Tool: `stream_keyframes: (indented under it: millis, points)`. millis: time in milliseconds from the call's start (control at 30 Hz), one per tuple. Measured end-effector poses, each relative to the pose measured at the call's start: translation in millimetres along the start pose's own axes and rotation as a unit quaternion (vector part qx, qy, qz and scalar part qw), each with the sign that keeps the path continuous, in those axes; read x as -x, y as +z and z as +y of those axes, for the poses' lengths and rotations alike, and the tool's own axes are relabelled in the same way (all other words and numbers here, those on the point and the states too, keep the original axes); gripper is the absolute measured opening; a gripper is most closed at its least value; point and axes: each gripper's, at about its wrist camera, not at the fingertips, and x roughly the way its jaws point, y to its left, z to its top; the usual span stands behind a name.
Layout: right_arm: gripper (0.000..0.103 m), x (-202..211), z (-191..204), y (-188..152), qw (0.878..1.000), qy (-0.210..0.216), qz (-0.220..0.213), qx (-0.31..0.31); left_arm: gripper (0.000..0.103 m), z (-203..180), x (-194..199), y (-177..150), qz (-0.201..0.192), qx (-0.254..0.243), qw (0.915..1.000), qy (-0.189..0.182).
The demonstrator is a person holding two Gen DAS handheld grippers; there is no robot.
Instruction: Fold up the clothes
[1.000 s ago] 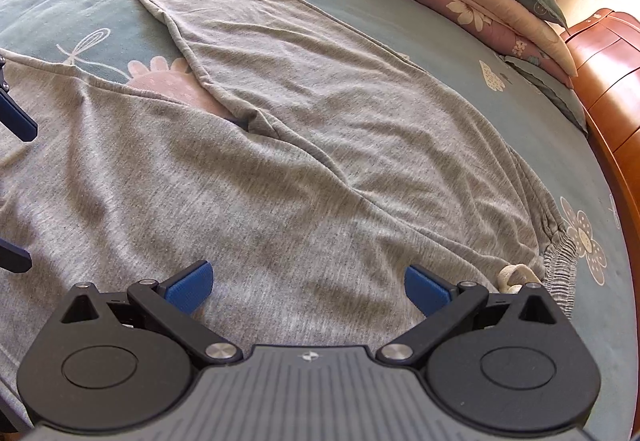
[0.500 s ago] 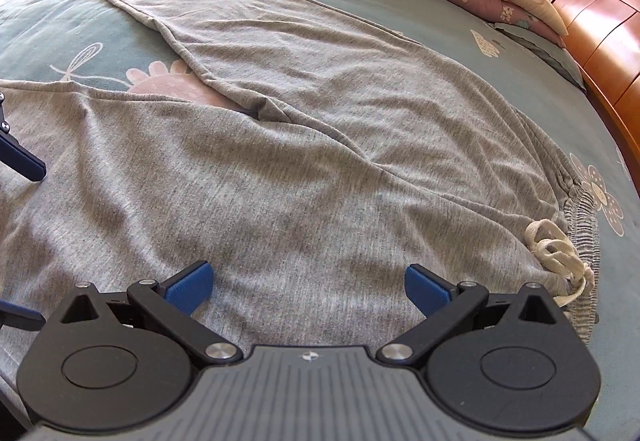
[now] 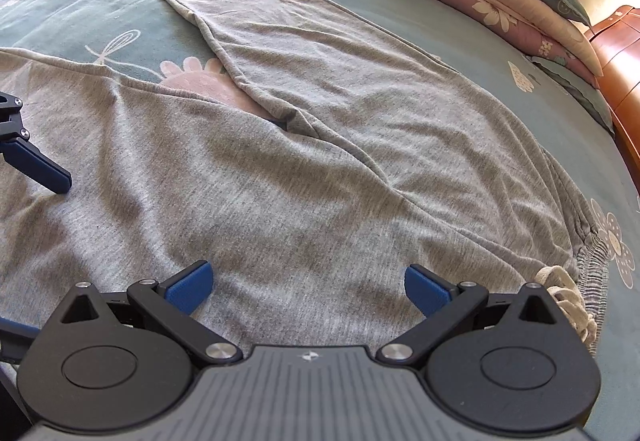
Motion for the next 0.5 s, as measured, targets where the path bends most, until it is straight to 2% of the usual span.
stream_keyframes:
  millis: [100,200,300,367,400,500]
  points:
    - [0.103,0.8,-2.2,-1.2,1.0,0.002,-0.002,0.01,0.102,-10.3,3.8,-7.9,0.013,-0.007,0.9999,-0.001]
    - [0.103,-2.0,-3.4,-2.5,1.0,0.009,-0.007,0.011,0.102,-15.4,-0.6,-24.8,0.05,0.005,0.9987,-0.005]
    - [0.103,-3.8,-3.6,-3.6,1.0,0.013,-0.014,0.004,0.102,-24.8,5.4,-39.2,0.061,-0.007,0.9981,0.0]
    - [0.103,-3.9,-3.0,-5.0,1.0,0.013,-0.021,-0.003,0.102,-25.6,14.3,-42.2,0.069,-0.019,0.9972,-0.021]
    - [0.103,-2.2,-1.7,-5.6,1.0,0.012,-0.029,0.0,0.102,-21.6,20.4,-40.1,0.058,-0.023,0.9979,-0.015]
    - [0.103,5.4,3.2,-5.6,0.998,0.013,-0.061,0.009,0.102,-0.5,29.4,-26.1,0.028,-0.03,0.9984,0.038]
